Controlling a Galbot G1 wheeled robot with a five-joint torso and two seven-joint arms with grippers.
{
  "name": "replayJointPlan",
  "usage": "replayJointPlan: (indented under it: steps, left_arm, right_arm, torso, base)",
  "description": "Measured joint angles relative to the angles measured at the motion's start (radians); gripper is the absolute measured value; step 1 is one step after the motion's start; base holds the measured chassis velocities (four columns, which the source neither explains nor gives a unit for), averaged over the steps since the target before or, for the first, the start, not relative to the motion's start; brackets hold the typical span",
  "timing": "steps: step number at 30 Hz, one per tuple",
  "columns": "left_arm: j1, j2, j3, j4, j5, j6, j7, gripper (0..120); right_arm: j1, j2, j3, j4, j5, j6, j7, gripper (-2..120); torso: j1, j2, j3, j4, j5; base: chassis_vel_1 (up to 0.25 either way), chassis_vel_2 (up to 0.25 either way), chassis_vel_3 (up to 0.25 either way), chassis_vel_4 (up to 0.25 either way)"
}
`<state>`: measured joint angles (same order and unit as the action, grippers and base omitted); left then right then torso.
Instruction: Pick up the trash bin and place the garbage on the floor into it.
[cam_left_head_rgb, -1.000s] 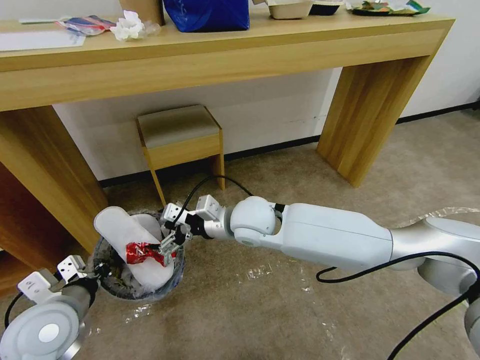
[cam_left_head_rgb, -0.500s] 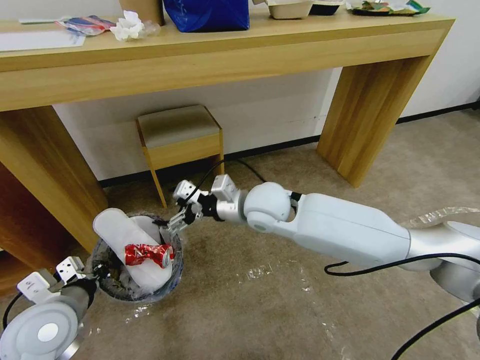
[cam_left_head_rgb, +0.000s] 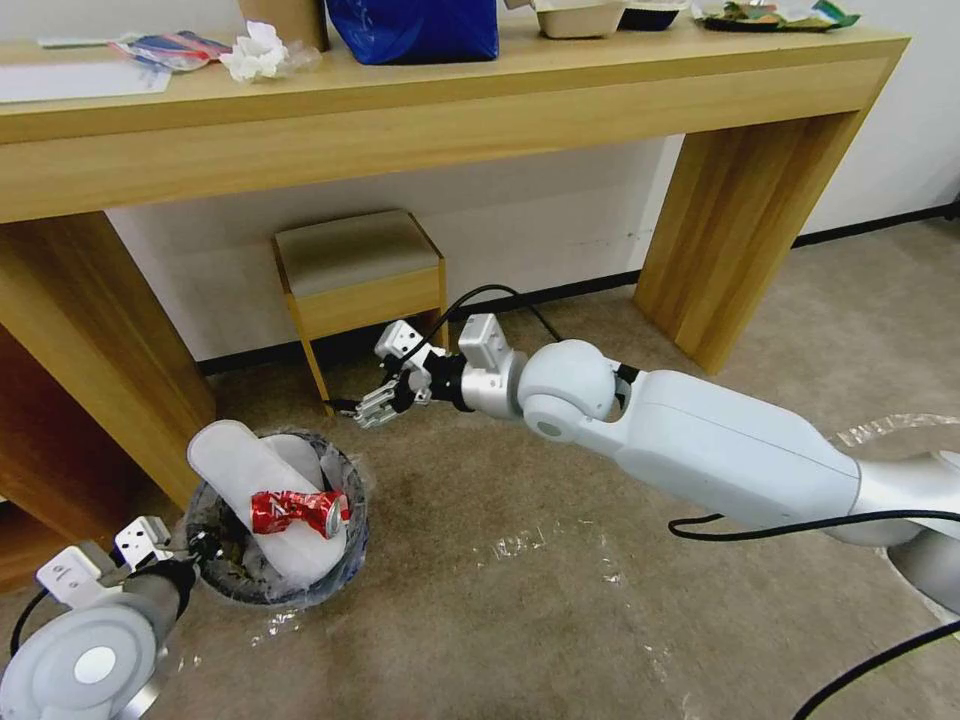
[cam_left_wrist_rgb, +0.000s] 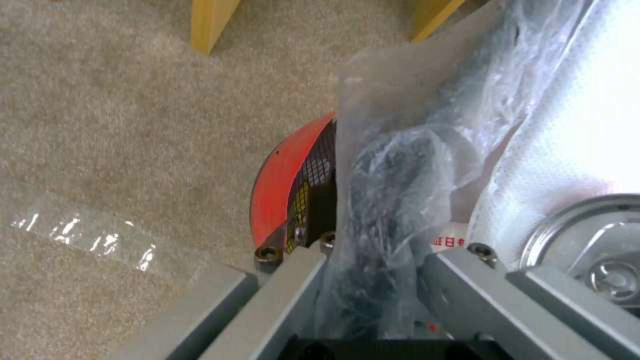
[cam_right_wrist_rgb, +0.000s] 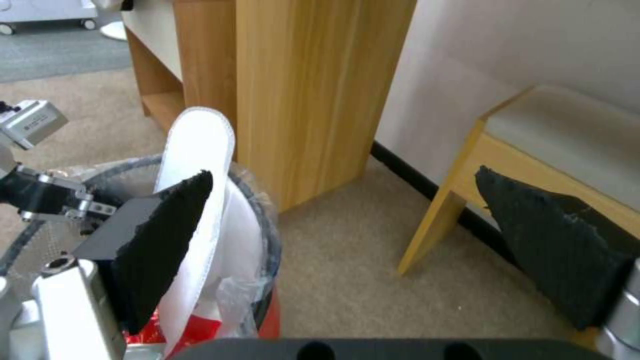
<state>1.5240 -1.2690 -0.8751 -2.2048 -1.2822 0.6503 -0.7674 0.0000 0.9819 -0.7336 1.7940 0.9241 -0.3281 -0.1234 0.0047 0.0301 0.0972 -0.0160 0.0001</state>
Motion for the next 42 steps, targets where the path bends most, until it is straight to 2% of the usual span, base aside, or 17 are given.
replayJointPlan:
  steps: [11,20,42]
  left_arm:
    - [-0.015,-0.021,0.004,0.04,-0.001,-0.01,0.023,0]
    - [-0.025,-0.034,0.012,0.055,-0.003,-0.011,0.02,0]
    - [-0.066,-0.059,0.01,0.178,-0.016,-0.025,0.039,0]
  right_arm:
    - [-0.038,-0.041,0.035,0.017,-0.005,0.003,-0.002,100]
    - [-0.052,-0.057,0.059,0.021,-0.006,0.005,-0.005,100]
    - [-0.078,-0.075,0.085,0.02,-0.014,0.018,-0.015,100]
  torso:
    - [0.0,0.0,0.0,0.0,0.0001]
    - [0.0,0.0,0.0,0.0,-0.0001]
    - [0.0,0.0,0.0,0.0,-0.0001]
  base:
    - [0.0,0.0,0.0,0.0]
    - [0.0,0.0,0.0,0.0]
    - [0.0,0.0,0.0,0.0]
